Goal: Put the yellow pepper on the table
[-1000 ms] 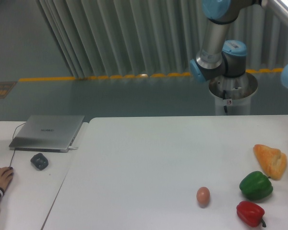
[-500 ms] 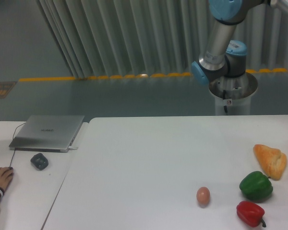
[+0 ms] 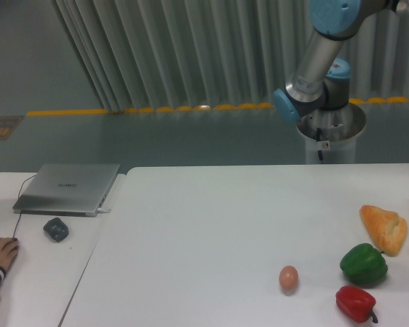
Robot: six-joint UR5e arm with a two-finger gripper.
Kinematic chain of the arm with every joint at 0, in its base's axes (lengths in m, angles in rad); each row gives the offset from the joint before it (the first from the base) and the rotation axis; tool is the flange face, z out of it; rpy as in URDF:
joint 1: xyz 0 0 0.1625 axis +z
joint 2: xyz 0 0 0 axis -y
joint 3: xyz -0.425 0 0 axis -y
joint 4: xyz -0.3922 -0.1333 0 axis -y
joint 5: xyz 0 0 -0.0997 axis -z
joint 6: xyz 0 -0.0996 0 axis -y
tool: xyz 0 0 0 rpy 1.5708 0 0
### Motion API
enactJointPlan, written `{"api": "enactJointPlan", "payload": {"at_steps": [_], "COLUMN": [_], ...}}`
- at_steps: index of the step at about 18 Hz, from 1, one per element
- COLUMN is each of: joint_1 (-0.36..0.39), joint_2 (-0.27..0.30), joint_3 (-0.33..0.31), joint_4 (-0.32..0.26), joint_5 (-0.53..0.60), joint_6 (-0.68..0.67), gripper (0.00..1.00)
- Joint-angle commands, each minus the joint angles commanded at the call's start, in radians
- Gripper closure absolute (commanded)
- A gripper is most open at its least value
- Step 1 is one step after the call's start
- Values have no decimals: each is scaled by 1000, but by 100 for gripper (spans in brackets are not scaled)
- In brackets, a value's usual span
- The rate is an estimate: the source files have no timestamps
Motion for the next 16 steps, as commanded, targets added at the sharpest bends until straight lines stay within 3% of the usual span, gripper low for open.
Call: {"api": "enactJointPlan", "payload": {"at_steps": [5,16], "joint_1": [8,43], "joint_2": [-17,-37], "joint_3": [-1,-8], "joint_4": [-2,0], "joint_5": [8,3], "joint_6": [84,61], "gripper": [0,0]}}
